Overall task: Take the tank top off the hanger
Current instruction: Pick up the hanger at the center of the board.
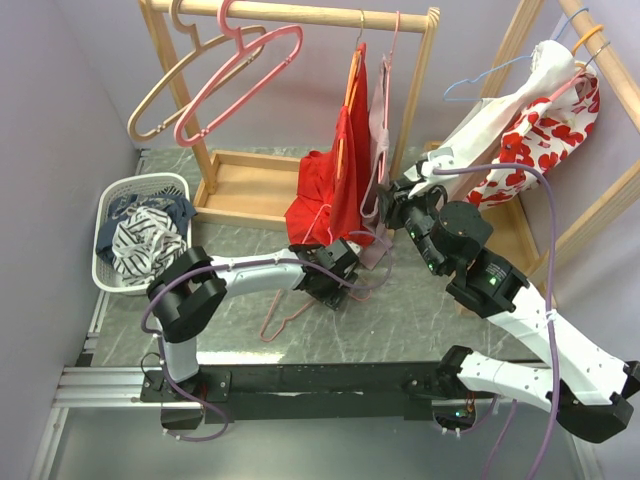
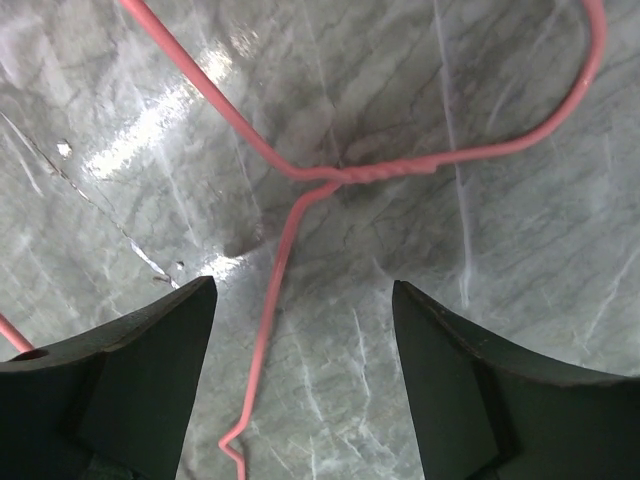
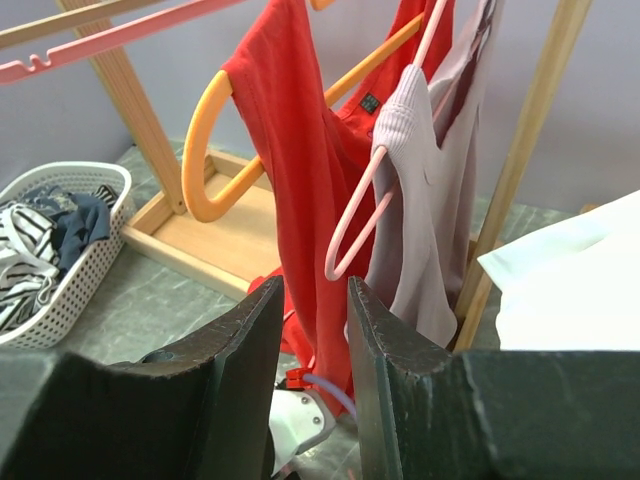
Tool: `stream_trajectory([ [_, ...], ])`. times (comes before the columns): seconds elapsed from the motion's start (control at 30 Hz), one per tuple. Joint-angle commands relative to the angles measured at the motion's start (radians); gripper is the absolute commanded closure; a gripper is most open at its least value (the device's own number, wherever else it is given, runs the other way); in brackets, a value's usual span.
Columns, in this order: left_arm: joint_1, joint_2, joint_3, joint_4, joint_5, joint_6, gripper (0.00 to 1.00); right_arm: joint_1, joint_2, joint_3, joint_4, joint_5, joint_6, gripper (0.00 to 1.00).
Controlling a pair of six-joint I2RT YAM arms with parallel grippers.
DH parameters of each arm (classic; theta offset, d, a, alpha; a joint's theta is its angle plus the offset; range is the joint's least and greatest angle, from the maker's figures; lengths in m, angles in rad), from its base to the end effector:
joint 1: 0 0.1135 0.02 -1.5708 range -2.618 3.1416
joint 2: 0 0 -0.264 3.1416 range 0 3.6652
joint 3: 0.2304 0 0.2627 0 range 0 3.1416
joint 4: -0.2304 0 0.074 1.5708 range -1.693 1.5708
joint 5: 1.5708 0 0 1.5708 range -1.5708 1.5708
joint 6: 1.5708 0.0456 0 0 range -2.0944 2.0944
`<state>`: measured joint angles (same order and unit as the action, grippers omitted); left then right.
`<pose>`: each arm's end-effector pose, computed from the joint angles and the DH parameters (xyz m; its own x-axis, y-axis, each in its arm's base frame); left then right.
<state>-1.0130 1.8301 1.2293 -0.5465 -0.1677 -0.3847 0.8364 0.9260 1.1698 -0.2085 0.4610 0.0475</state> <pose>0.2084 -0.3196 0.1651 -0.7476 0.4993 -0.4380 0.5606 0.8280 -0.0132 0.1557 0.1421 0.4485 0.0062 0.0703 -0.9975 -0.3675 0.9279 0.0631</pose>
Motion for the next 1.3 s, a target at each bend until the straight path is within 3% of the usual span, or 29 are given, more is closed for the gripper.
stream_trajectory([
  [0.0, -0.006, 0.012, 0.001, 0.060, -0.044, -0.022, 0.24, -0.011, -0.021, 0.001, 0.017, -0.001, 0.012, 0.60],
  [0.13, -0.007, 0.029, -0.001, 0.054, -0.056, -0.030, 0.33, -0.013, -0.023, -0.001, 0.015, -0.001, 0.011, 0.60],
  [0.4, -0.013, 0.017, -0.039, 0.062, -0.065, -0.046, 0.40, -0.016, -0.033, -0.010, 0.021, 0.004, 0.017, 0.60],
  [0.83, -0.025, -0.018, -0.021, -0.010, -0.075, -0.063, 0.87, -0.016, -0.030, -0.007, 0.009, -0.002, 0.029, 0.60],
  [0.93, -0.025, -0.084, -0.016, -0.035, -0.075, -0.068, 0.96, -0.016, -0.036, -0.006, 0.009, -0.001, 0.034, 0.60],
  [1.03, -0.026, -0.187, -0.011, -0.055, -0.035, -0.065, 0.98, -0.016, -0.047, -0.006, 0.011, 0.007, 0.034, 0.60],
  [1.27, -0.025, -0.464, -0.024, -0.075, 0.243, -0.052, 0.99, -0.014, -0.065, -0.010, 0.015, 0.038, 0.031, 0.60],
])
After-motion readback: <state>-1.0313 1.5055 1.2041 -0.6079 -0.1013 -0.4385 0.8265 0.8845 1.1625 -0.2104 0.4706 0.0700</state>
